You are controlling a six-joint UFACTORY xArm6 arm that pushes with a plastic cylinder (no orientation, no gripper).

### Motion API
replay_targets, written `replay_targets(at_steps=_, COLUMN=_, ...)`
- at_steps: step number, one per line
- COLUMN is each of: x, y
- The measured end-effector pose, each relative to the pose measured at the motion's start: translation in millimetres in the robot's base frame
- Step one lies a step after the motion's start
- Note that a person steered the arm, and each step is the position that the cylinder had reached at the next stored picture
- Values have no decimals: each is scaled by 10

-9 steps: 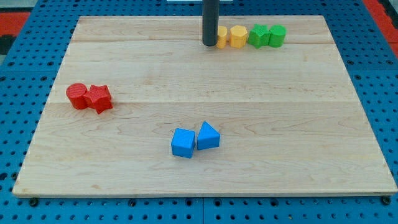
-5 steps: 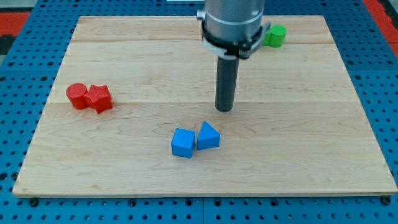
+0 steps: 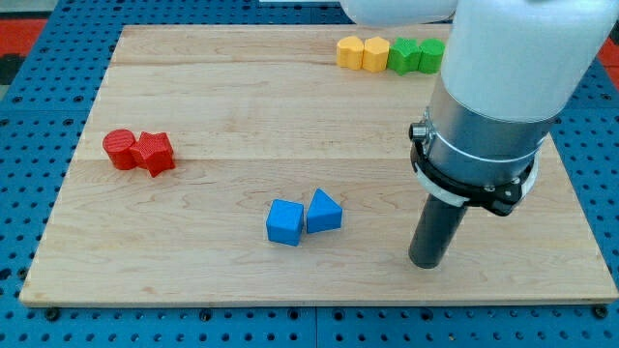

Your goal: Slide blue triangle towards center

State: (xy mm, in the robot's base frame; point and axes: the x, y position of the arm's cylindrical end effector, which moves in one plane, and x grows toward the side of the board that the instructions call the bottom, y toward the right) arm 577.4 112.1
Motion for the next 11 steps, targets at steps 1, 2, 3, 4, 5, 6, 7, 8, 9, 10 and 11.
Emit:
replay_targets(at_steps=1, x=0, y=-572)
replay_targets(at_steps=2, x=0, y=-864)
replay_targets(at_steps=3, x=0, y=-864)
replay_targets(at_steps=4, x=-401, y=-864)
replay_targets(at_steps=5, x=-1112, y=-864)
replay_targets(at_steps=6, x=-1729, y=-872)
replay_targets(at_steps=7, x=-1883, y=-863)
replay_targets(at_steps=8, x=-1317, y=-685)
replay_targets(at_steps=9, x=-1029, y=-655)
replay_targets(at_steps=10, x=-719, y=-827)
replay_targets(at_steps=11, x=-493, y=-1003)
